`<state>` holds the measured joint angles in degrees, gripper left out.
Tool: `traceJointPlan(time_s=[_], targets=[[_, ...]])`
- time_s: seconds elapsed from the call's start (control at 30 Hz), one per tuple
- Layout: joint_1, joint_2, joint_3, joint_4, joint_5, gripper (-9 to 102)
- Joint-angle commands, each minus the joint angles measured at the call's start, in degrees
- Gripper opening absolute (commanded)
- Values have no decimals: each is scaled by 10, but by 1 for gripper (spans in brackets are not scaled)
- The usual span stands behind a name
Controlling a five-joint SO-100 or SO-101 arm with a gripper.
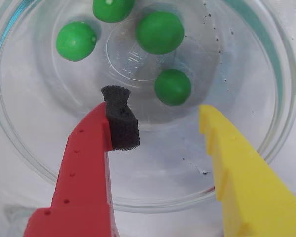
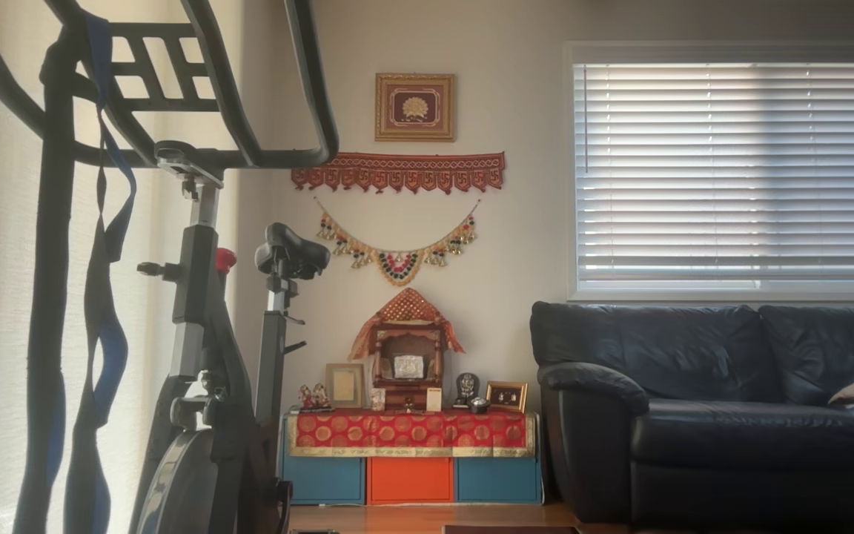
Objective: Sort medicines into box.
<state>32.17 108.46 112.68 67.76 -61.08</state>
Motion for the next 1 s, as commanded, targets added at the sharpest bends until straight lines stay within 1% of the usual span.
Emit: traceJointPlan(time_s=[0.0,0.6,0.97], targets=[[-1,53,-3,-7,-2,23],[-20,68,72,-91,8,22],[-33,68,97,-104,12,22]])
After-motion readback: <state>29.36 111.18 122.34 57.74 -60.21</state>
